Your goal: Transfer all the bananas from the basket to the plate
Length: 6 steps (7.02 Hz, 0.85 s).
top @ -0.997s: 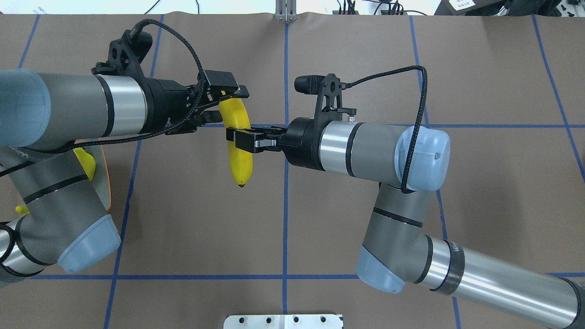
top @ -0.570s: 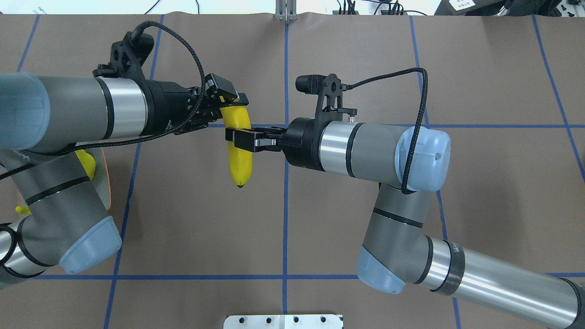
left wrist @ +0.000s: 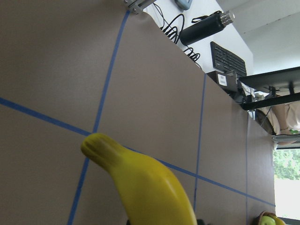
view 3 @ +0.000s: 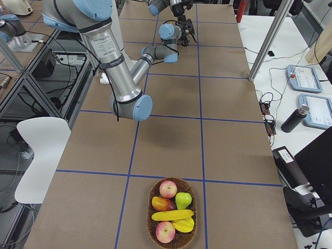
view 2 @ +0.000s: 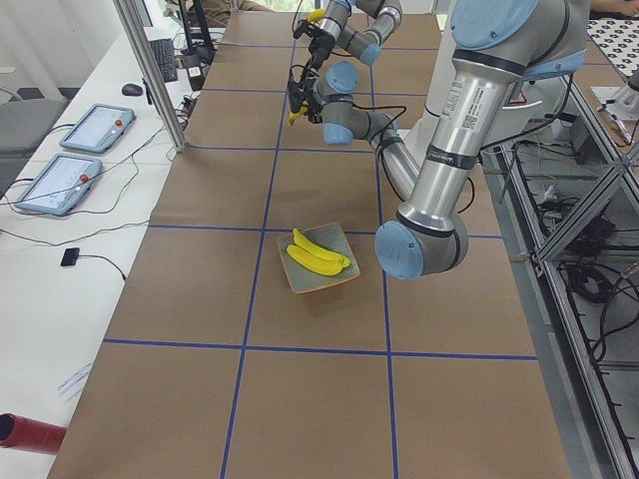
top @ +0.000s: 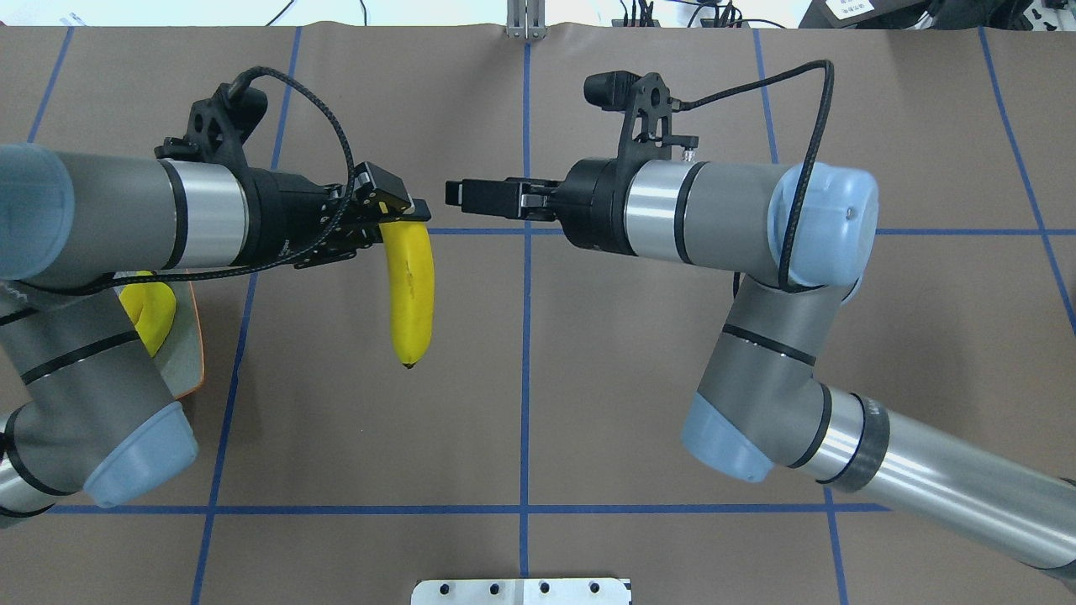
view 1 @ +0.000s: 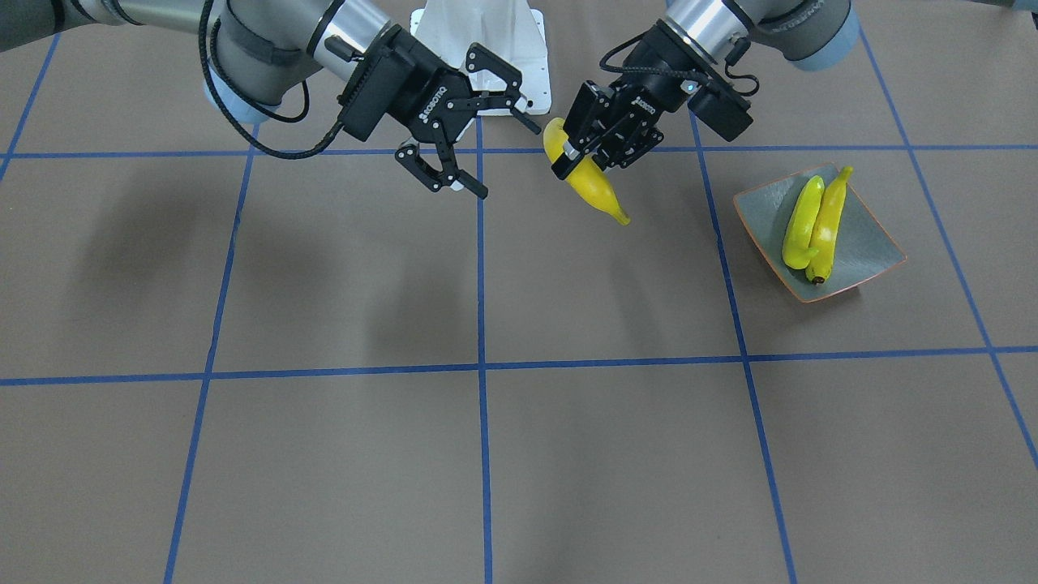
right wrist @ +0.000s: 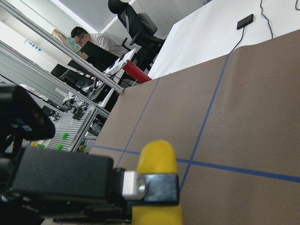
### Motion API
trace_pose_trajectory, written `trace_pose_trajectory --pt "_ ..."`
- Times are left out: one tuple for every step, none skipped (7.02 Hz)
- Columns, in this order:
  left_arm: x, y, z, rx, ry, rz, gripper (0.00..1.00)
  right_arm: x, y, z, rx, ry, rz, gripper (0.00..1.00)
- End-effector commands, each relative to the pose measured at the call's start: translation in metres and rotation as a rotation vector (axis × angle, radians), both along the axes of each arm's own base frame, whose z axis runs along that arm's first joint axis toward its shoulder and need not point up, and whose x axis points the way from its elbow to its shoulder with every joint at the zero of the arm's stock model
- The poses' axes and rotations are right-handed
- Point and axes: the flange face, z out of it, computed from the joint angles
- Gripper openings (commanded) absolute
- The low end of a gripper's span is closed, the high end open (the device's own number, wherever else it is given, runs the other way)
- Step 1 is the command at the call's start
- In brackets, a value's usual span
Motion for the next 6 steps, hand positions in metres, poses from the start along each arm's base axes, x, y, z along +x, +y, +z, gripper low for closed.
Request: trace_pose_trajectory --pt "-0.034 -0.001 0.082 -0.044 -0.141 -0.016 0.00 0.057 -0.064 0.043 -0.131 0.202 -0.015 1.00" --pt "-0.047 0.007 0.129 -0.033 -0.245 -0.001 0.00 0.085 -0.081 0.074 -0.147 0.263 -0.029 1.00" --pt "-0.064 0.010 0.167 -0.008 -0.346 0.005 0.00 0.111 -0.093 0.108 -0.150 0.320 -0.035 1.00" --pt "-0.079 0.010 0.196 0.039 -0.463 0.020 0.00 0.138 -0.103 0.139 -0.134 0.391 -0.039 1.00" --pt "-0.088 0.008 0.223 0.095 -0.613 0.001 0.00 0.163 -0.111 0.170 -0.115 0.462 -0.045 1.00" --pt "-0.085 0.005 0.233 0.131 -0.717 0.049 0.00 0.204 -0.118 0.205 -0.092 0.525 -0.054 1.00"
